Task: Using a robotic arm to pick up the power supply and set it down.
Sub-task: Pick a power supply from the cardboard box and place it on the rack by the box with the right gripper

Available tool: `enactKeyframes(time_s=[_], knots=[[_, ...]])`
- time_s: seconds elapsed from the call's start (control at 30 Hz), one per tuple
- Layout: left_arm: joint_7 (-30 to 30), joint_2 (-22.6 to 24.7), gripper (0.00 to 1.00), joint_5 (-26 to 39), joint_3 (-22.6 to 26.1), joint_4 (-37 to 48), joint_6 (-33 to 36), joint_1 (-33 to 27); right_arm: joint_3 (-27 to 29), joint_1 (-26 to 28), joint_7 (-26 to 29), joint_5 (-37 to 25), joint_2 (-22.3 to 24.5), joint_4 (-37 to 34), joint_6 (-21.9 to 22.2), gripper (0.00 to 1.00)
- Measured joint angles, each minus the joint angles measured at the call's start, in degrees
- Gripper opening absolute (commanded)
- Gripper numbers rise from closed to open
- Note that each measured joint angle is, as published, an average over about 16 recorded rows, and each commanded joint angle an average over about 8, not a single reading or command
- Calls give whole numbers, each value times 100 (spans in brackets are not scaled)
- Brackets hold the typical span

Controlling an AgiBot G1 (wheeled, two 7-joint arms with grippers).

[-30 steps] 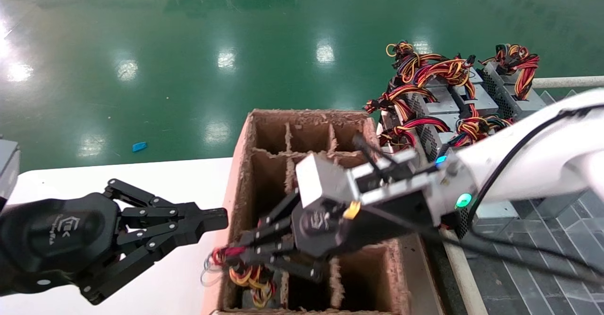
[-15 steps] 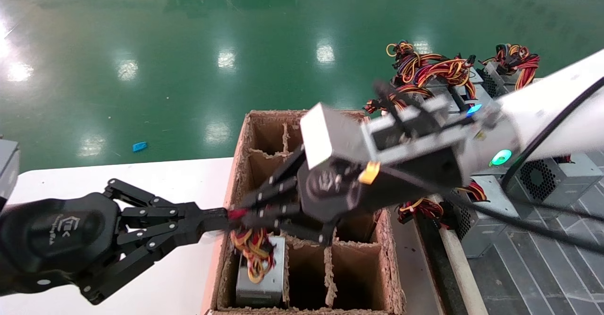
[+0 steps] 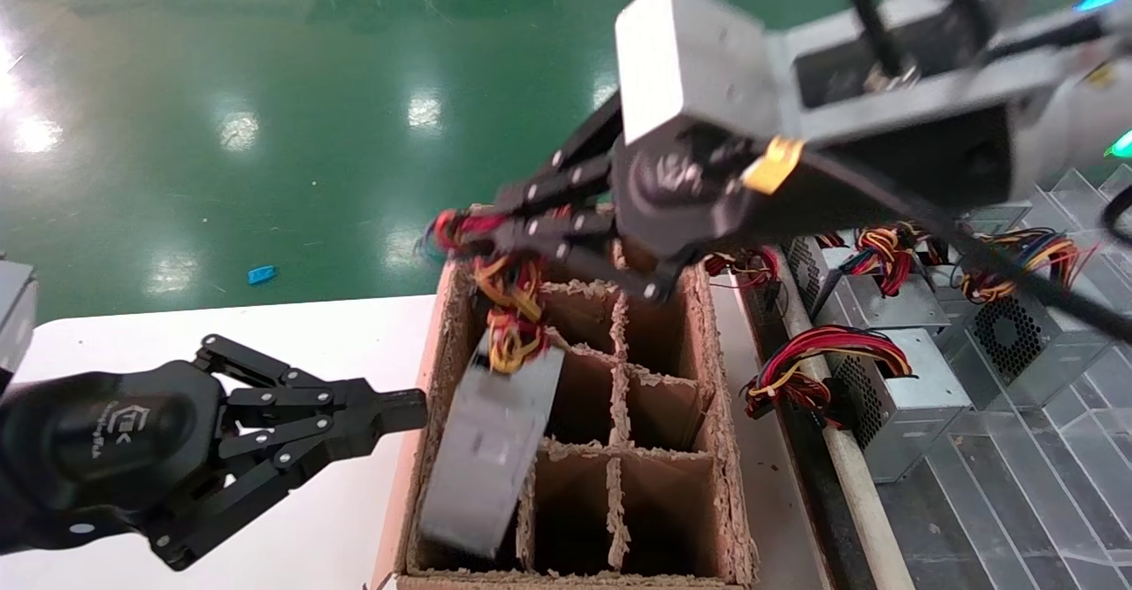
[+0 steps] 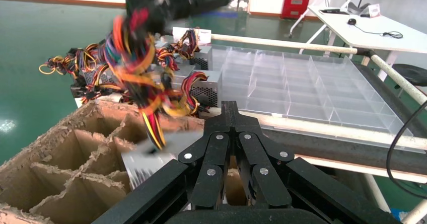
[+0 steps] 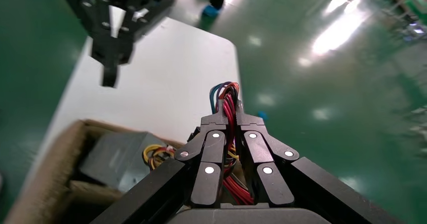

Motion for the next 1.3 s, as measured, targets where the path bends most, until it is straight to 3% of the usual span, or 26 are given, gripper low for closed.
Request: enactKeyframes(time_s=[0.23, 0.5, 0.9, 1.3], knots=[[0, 0, 0, 0, 0, 0, 0, 0, 128, 567, 341, -359, 427, 569, 204, 0], [0, 0, 0, 0, 0, 0, 0, 0, 247, 1179, 740, -644, 996, 893, 26, 0], [0, 0, 0, 0, 0, 0, 0, 0, 364, 1786, 1294, -567, 2087, 992, -934, 0], [0, 0, 0, 0, 0, 0, 0, 0, 290, 2198, 1534, 255, 3220, 1009, -1852, 0]])
